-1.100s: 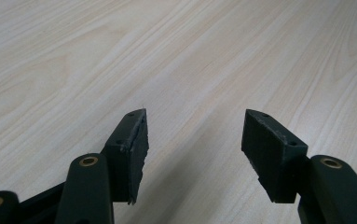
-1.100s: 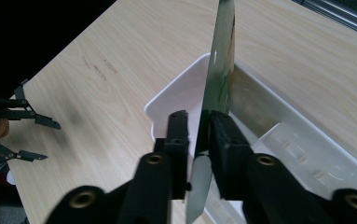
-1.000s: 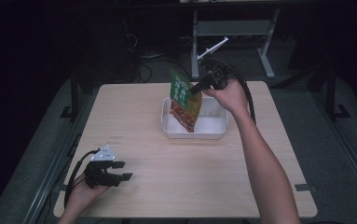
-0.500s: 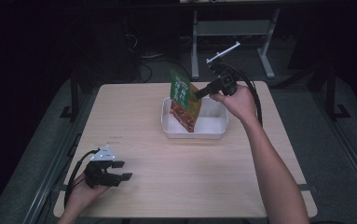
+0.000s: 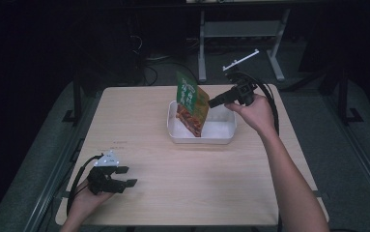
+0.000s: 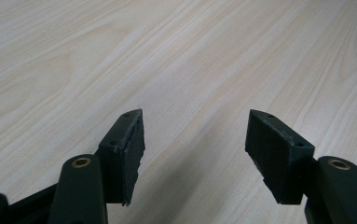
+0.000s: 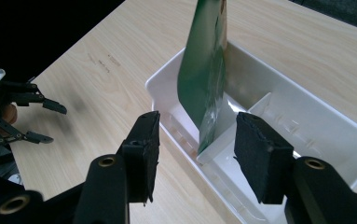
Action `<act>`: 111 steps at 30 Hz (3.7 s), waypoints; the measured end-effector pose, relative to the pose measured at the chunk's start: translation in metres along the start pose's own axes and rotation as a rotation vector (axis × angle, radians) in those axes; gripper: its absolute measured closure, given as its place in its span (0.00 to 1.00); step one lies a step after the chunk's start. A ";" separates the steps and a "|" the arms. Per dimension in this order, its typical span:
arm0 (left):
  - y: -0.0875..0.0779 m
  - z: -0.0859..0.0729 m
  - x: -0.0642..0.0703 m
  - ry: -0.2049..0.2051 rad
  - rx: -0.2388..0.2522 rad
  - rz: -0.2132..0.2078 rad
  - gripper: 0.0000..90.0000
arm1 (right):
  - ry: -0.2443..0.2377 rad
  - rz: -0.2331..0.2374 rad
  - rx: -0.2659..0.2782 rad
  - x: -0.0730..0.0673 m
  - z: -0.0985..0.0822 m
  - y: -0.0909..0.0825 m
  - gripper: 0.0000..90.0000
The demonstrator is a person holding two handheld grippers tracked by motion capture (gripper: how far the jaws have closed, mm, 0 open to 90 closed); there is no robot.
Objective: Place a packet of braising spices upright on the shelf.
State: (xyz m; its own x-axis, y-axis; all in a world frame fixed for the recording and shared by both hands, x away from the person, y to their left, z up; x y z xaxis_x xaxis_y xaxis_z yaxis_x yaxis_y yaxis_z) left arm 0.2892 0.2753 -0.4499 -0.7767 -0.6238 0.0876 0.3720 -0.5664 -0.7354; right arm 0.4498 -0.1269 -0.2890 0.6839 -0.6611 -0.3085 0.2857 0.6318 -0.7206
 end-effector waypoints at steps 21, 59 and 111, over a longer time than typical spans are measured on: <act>0.000 0.000 0.000 0.002 -0.005 0.002 0.41 | 0.010 0.007 -0.005 0.005 -0.033 0.001 0.55; 0.001 0.001 0.000 -0.007 0.013 0.017 0.37 | 0.040 0.053 0.013 0.013 -0.108 -0.006 0.51; 0.002 0.002 0.002 -0.002 0.018 0.032 0.33 | 0.133 0.091 0.009 0.023 -0.204 0.008 0.48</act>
State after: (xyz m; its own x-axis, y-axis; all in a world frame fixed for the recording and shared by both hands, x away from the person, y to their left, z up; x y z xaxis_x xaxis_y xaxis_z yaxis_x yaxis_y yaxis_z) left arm 0.2893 0.2719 -0.4501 -0.7631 -0.6430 0.0652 0.4062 -0.5556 -0.7255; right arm 0.3307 -0.2195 -0.4284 0.6127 -0.6485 -0.4518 0.2332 0.6945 -0.6807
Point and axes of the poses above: each handheld gripper's, and its own axes: y roughly forward along the jaws, z roughly out of its top, x roughly to its right, the point moved 2 cm from there along y, roughly forward along the jaws, and after that the axes turned 1 degree about y, right-handed, at the moved point
